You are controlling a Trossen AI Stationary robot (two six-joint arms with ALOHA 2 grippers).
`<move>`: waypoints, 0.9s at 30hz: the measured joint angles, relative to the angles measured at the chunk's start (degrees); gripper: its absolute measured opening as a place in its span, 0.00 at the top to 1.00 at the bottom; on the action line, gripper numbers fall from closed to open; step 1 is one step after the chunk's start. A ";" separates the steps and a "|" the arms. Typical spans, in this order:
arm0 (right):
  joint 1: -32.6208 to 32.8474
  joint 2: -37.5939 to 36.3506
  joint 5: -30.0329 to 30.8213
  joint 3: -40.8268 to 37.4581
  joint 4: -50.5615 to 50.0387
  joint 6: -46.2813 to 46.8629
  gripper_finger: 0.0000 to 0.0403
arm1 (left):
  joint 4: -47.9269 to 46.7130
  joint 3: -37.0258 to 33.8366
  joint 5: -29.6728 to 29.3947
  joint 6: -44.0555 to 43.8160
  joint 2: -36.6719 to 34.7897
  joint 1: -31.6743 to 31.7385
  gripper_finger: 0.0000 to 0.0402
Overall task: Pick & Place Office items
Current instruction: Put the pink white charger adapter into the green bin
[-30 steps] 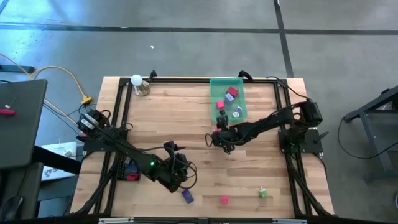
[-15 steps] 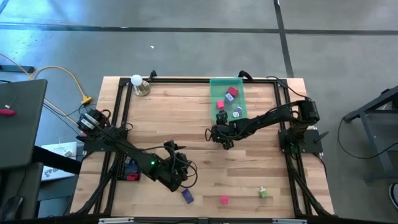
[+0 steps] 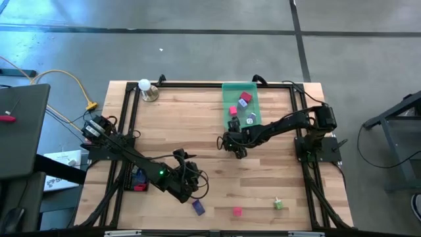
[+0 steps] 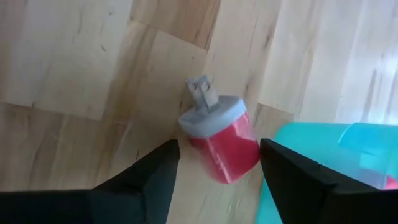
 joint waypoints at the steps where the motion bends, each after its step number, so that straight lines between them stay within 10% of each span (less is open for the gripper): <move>1: -0.02 0.00 -0.43 0.00 0.03 0.73 0.47 | 0.01 0.00 0.00 0.00 -0.01 0.00 0.14; 27: 1.25 0.00 -2.00 -0.09 -0.69 5.30 0.68 | -0.22 -0.05 0.07 0.00 0.00 0.00 0.14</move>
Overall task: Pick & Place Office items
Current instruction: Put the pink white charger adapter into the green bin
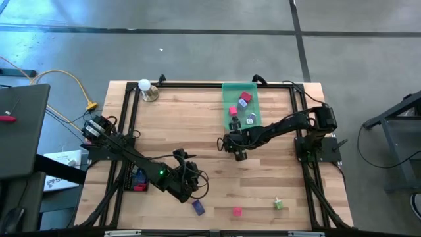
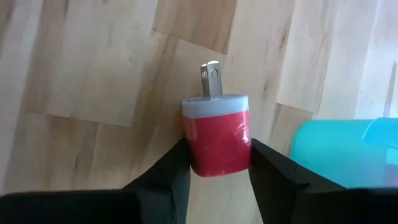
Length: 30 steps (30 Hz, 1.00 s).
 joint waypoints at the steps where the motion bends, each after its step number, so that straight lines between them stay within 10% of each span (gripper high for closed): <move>1: 0.22 0.00 0.05 0.00 0.00 0.00 0.69 | 0.00 -0.09 0.00 0.00 0.00 0.00 0.14; 30: 10.09 -1.27 10.50 5.20 -13.53 7.61 0.71 | 0.22 -0.63 0.02 -0.50 0.00 0.70 0.14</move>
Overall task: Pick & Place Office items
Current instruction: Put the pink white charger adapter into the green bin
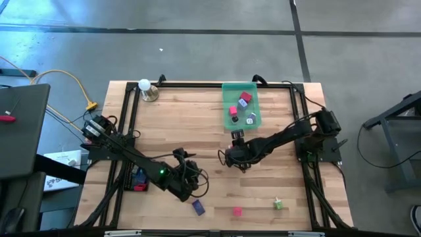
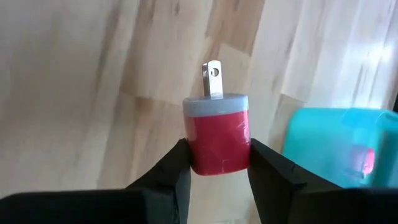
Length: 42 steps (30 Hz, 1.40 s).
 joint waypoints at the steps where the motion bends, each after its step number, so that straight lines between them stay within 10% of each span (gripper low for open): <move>1: 0.37 0.00 0.24 0.73 -0.83 0.17 0.71 | 0.00 0.00 0.00 0.00 -0.01 0.00 0.14; 32: -7.71 -17.69 11.92 10.32 -28.66 11.44 0.71 | 0.00 0.00 0.48 -0.24 0.00 -0.11 0.14; 42: -23.24 -21.20 -1.25 10.29 -23.49 10.02 0.71 | 0.05 0.00 0.46 -0.22 -0.02 0.02 0.14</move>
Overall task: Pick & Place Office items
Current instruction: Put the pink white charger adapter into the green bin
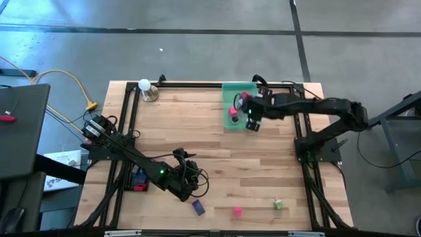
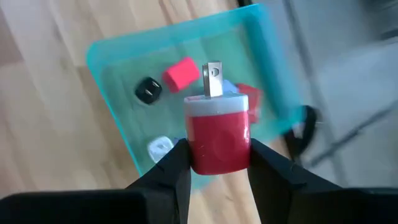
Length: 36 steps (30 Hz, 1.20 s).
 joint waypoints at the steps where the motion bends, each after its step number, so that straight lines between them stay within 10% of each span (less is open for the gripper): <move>1: -1.62 0.31 -2.56 0.00 1.16 -0.75 0.71 | 0.00 0.00 0.00 0.00 0.02 0.00 0.14; 10: -11.24 5.89 -13.92 0.00 8.36 -3.06 0.71 | -0.02 0.00 0.00 0.02 0.01 -0.15 0.14; 36: -19.60 22.42 -20.24 -0.02 15.07 -5.95 0.71 | -0.26 0.00 -0.02 0.18 0.02 -0.15 0.14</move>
